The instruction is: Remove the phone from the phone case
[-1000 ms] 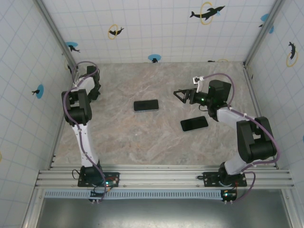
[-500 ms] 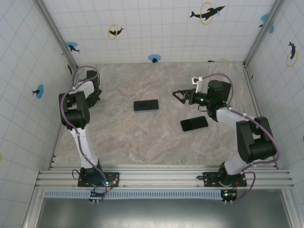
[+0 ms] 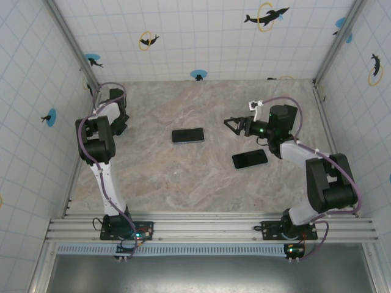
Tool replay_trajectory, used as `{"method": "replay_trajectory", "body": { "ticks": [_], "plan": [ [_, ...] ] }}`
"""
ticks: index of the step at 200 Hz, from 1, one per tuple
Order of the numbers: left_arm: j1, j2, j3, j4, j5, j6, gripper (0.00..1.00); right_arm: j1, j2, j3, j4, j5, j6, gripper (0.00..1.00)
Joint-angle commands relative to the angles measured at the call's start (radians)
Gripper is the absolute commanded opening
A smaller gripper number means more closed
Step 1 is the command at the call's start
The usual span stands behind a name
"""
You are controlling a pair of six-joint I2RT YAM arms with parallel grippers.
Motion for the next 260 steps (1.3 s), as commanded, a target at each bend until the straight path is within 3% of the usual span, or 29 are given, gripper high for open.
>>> {"method": "replay_trajectory", "body": {
  "ticks": [1,44,109,186,260],
  "plan": [
    [0.013,0.043,-0.021,0.008,0.126,0.007,0.62,-0.004,-0.03,-0.02,0.015,-0.002,0.009,1.0],
    [-0.021,-0.086,-0.032,0.003,0.067,0.023,0.61,0.018,-0.016,-0.046,0.135,0.003,0.097,1.0],
    [-0.122,-0.298,-0.138,0.049,0.072,0.014,0.61,0.106,0.01,-0.024,0.13,0.122,0.173,1.0],
    [-0.378,-0.507,-0.255,0.152,0.067,-0.033,0.61,0.239,0.071,0.004,0.225,0.236,0.325,0.95],
    [-0.6,-0.578,-0.3,0.214,0.062,-0.085,0.6,0.351,0.202,0.098,0.278,0.29,0.417,0.79]
  ]
}}
